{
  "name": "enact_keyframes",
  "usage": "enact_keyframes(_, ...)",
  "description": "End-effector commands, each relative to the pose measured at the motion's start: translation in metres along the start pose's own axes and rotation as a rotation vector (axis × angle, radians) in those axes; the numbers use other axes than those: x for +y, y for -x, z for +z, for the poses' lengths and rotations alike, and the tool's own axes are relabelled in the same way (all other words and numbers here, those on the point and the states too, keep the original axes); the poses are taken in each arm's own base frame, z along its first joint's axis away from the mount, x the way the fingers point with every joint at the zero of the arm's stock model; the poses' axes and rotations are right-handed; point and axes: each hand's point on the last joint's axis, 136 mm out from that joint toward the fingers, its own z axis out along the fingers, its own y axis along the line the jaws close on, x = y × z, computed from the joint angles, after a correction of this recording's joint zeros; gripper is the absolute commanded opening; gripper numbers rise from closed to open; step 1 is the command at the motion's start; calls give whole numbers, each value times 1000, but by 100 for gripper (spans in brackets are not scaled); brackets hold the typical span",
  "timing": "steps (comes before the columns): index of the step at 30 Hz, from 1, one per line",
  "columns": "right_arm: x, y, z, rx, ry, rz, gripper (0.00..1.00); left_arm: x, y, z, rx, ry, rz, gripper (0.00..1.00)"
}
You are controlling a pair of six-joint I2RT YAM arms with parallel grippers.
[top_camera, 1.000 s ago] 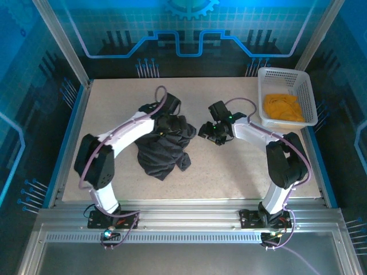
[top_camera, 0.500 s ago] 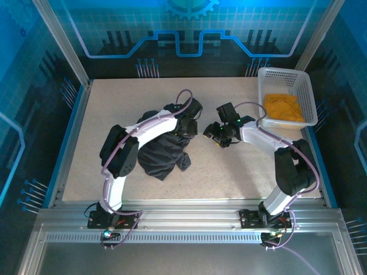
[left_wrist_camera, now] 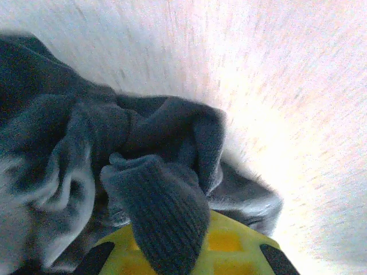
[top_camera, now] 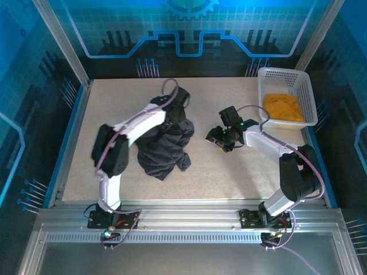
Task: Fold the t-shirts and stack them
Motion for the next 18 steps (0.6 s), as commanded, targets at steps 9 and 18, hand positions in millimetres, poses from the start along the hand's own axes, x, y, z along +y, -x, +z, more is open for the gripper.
enact_keyframes(9,78,-49,52,186,93,-52,57,112,86,-162,-442,-270,-497,0)
enact_keyframes(18,117,-87,72,320,120,196,60,137,82,-178,-445,-372,-602,0)
